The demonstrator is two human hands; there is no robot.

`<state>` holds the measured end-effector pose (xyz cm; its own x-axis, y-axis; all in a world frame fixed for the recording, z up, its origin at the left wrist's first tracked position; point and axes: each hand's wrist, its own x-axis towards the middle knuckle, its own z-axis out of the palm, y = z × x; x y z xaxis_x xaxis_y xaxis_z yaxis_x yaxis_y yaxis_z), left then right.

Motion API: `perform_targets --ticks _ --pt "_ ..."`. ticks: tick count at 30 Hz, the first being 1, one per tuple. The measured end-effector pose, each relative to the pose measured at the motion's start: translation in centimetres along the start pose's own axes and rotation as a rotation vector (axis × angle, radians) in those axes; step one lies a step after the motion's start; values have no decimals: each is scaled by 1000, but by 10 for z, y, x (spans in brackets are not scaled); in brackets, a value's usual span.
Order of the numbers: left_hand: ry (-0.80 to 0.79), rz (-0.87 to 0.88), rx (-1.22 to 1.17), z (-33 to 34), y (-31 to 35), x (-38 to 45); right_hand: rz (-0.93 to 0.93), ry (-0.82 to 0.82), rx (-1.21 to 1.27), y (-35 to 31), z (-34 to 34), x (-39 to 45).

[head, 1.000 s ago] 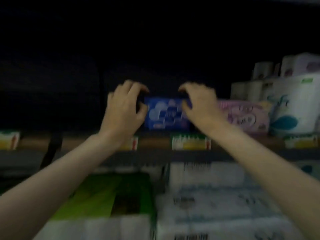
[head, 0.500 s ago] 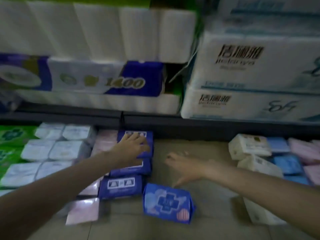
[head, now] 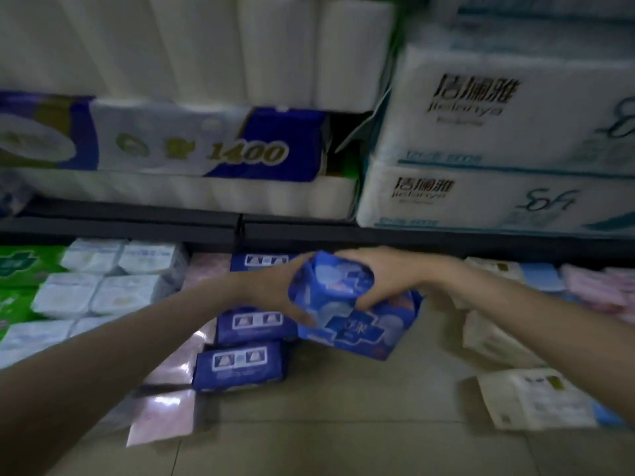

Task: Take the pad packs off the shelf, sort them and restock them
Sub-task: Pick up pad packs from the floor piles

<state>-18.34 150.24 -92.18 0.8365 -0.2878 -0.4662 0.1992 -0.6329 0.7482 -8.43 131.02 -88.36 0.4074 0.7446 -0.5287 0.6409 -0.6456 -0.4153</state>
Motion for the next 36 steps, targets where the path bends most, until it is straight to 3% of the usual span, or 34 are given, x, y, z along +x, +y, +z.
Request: perform_targets --ticks 2,5,8,11,14,16,19,23,25,29,33,36 --pt "170 160 -147 -28 43 -1 -47 143 26 -10 -54 -32" --pt "450 396 -143 -80 121 -24 -84 448 -111 -36 -132 -96" --pt "688 676 -35 -137 201 -62 -43 806 -301 -61 -197 -160" --pt "892 885 68 -182 270 -102 -163 1139 -469 -84 -254 -206" --pt "1131 972 300 -218 321 -129 -249 1457 -633 -106 -306 -236" --pt "1282 910 376 -243 340 -133 -226 1601 -655 -120 -336 -240" --pt "1430 598 337 -260 348 -126 -9 1603 -672 -123 -375 -218" --pt "1395 446 361 -256 336 -115 187 1217 -664 -96 -412 -193" --pt "1381 411 431 -254 328 -114 303 1114 -695 -92 -421 -184" --pt "1406 434 456 -248 309 -108 145 1083 -579 -97 -421 -151" --pt "1499 572 545 -233 277 -103 187 1100 -525 -96 -418 -136" --pt "1517 686 591 -209 235 -98 27 1349 -539 -110 -391 -132"
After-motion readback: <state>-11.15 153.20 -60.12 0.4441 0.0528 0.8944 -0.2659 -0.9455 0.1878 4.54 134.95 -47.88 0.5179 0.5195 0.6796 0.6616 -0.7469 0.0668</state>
